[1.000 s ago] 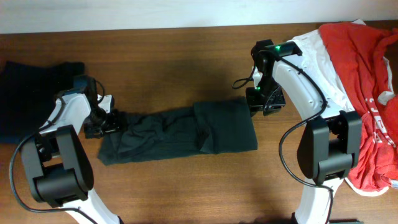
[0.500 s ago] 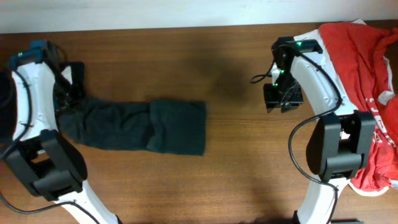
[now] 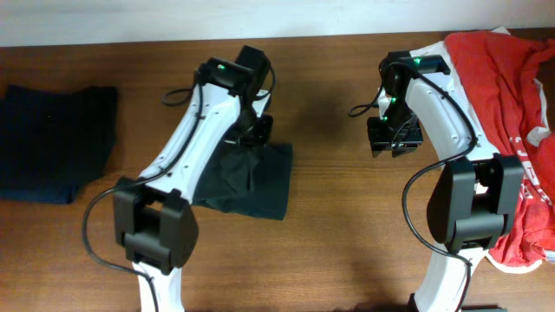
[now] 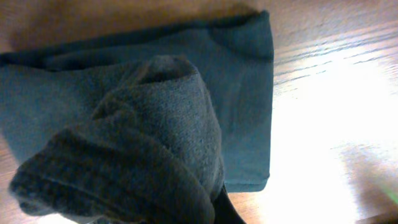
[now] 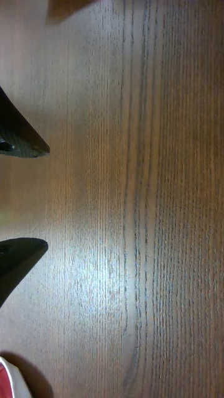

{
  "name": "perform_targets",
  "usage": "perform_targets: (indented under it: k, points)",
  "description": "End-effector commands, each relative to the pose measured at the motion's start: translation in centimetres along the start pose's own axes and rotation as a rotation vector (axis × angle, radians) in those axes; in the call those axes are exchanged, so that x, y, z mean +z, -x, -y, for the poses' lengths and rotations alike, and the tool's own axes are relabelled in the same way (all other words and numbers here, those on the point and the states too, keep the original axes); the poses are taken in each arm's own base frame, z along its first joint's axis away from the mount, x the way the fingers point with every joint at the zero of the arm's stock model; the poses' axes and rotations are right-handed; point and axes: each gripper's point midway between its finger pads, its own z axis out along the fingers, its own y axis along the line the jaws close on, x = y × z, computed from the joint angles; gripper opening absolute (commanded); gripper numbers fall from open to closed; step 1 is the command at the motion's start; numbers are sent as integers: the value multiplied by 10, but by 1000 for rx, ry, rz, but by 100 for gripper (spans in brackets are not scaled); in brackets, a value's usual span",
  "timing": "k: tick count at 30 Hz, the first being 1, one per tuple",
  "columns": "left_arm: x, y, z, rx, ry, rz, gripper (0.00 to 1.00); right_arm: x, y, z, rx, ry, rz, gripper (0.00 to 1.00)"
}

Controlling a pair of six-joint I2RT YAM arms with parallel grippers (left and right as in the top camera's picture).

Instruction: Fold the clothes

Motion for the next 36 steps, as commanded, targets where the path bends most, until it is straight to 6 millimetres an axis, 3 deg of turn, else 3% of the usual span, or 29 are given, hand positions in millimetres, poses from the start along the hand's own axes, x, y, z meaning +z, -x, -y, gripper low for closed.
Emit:
perform_targets:
  k: [1, 5, 8, 10, 15, 22, 24, 27, 28, 29, 30, 32, 34, 35, 36]
  points:
    - [21, -2, 9, 11, 9, -56, 6, -16, 4, 2, -8, -7, 51, 46]
    - [8, -5, -36, -29, 153, -70, 4, -16, 4, 2, -8, -7, 51, 47]
    - [-29, 9, -61, -67, 175, -4, 2, -16, 4, 2, -8, -7, 51, 47]
    - [-50, 19, -63, -75, 165, 55, 3, -16, 4, 2, -8, -7, 50, 47]
    - [-49, -9, -46, -37, 92, -61, 3, -16, 4, 2, -10, -8, 50, 47]
    - [-39, -11, -2, 55, 50, -73, 3, -16, 2, 2, -10, -8, 42, 47]
    - [-22, -16, 7, 79, 58, -130, 3, -15, 1, 2, -10, -8, 38, 47]
    - [9, -21, 41, 125, -4, -207, 3, -15, 0, 2, -10, -8, 36, 47]
    - [14, -24, 48, 136, -15, -222, 7, -15, 0, 2, -10, -8, 36, 47]
    - [18, -27, 55, 156, -12, -235, 40, -16, 0, 2, -10, -8, 36, 47]
    - [18, -29, 60, 167, -11, -236, 64, -16, 0, 2, -10, -8, 36, 47]
    - [12, -22, 56, 170, -13, -209, 66, -16, 0, 2, -10, -8, 36, 50]
    - [-11, 3, 31, 110, -13, -112, 67, -15, 0, 2, -10, -7, 35, 52]
    - [-34, 26, -9, 29, 15, -16, 68, -16, -1, -10, -60, 65, 31, 52]
    - [-44, 45, -44, -49, 12, 59, 68, -23, -3, -48, -171, 284, 40, 52]
